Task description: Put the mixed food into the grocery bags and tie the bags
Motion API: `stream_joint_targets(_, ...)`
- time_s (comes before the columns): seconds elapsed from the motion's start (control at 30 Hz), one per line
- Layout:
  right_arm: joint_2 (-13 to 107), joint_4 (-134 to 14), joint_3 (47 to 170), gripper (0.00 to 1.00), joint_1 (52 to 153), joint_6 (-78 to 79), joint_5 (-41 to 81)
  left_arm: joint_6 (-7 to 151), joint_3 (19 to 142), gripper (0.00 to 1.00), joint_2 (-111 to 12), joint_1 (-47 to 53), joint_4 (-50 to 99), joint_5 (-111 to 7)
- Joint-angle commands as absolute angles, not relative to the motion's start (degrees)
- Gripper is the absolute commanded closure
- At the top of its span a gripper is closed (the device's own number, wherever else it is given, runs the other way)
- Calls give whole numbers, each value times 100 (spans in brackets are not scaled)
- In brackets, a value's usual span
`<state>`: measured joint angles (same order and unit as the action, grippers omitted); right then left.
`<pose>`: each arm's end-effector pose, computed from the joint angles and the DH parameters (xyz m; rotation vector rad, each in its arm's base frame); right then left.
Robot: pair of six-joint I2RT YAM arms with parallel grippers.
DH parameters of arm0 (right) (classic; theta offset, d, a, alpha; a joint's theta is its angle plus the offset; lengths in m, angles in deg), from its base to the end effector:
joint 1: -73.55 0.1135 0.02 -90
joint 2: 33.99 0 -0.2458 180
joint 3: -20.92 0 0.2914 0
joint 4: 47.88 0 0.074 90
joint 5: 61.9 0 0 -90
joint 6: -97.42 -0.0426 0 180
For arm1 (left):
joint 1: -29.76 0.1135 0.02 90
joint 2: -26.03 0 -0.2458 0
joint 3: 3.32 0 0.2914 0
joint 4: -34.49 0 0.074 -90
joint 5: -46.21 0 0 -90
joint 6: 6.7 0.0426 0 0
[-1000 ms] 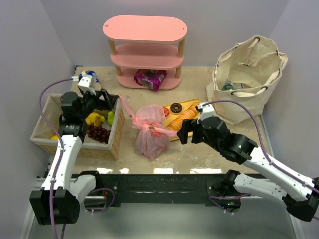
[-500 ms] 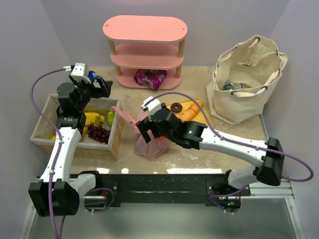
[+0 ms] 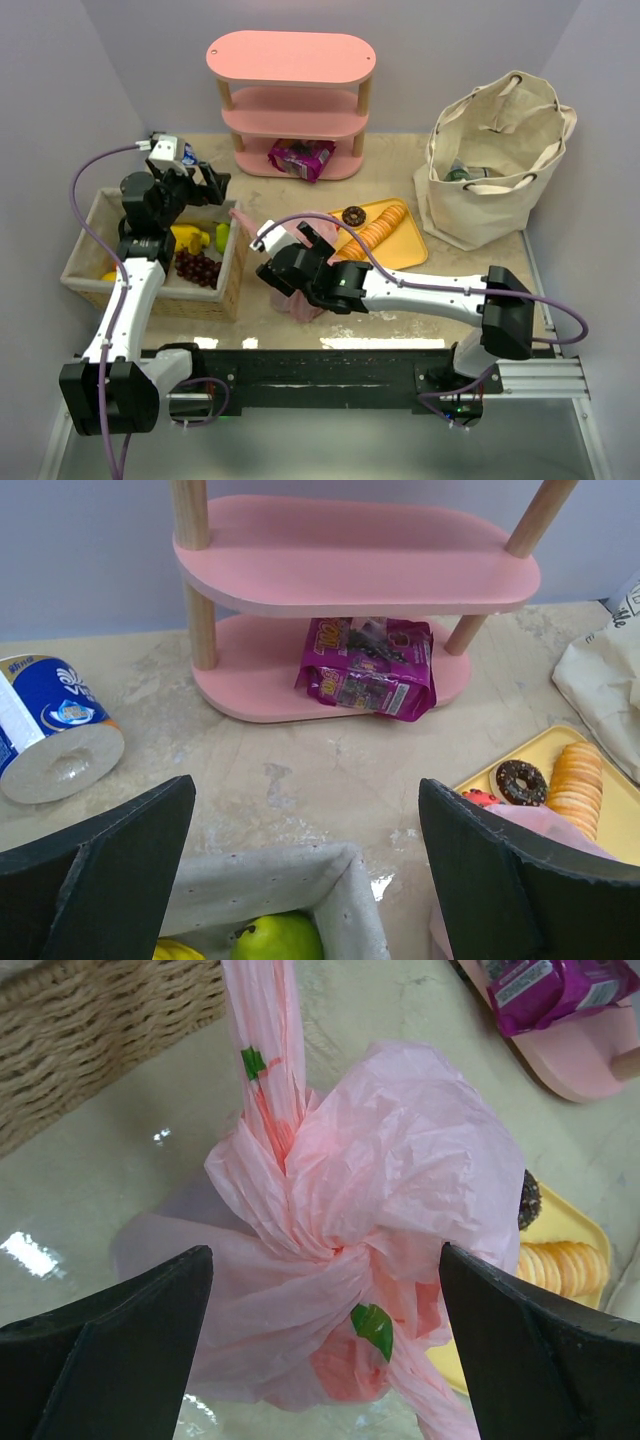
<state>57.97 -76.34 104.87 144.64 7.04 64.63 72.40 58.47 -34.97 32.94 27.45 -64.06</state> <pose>0.1549 0.3740 0.2542 -0.9040 1.8613 0.0544 0.3058 0.0022 0.3201 0.0608 1.6875 -0.3980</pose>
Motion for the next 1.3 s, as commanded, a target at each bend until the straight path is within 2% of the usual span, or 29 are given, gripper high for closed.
stream_joint_targets(0.0,6048,-7154,10583,1,14492,926,7424,7258,5787,1,-3374,3283,3026,-6550)
stream_joint_targets(0.23,6436,-7461,10847,1,14387,786,7548,7196,5751,2,-3365,3283,3061,-6611)
stream_joint_targets(0.33,6366,-7593,10812,12,14237,435,6916,7187,5743,2,-3348,3283,3078,-6629)
stream_joint_targets(0.37,6331,-7628,10803,30,14220,356,6706,7187,5743,2,-3339,3283,3078,-6629)
stream_joint_targets(0.4,6287,-7654,10812,41,14228,320,6599,7179,5743,2,-3339,3283,3078,-6620)
stream_joint_targets(0.43,6243,-7689,10847,56,14220,303,6511,7187,5743,2,-3348,3283,3078,-6620)
stream_joint_targets(0.47,6130,-7820,10986,89,14211,250,6449,7187,5743,2,-3348,3283,3087,-6629)
stream_joint_targets(0.5,6059,-7900,11101,99,14220,241,6362,7170,5734,2,-3348,3283,3087,-6629)
stream_joint_targets(0.63,5628,-8278,11926,100,13974,381,6151,7179,5725,2,-3356,3275,3096,-6637)
stream_joint_targets(0.73,5312,-8533,12796,100,13368,618,6018,7152,5716,2,-3348,3274,3105,-6655)
stream_joint_targets(0.93,5056,-8288,14370,100,12297,1900,6615,7135,5690,2,-3365,3274,3149,-6681)
stream_joint_targets(1.03,5091,-7937,14766,100,11436,2226,6660,7117,5681,2,-3400,3275,3157,-6690)
stream_joint_targets(1.27,5653,-8112,15751,100,9380,2254,6397,7073,5672,2,-3435,3275,3184,-6752)
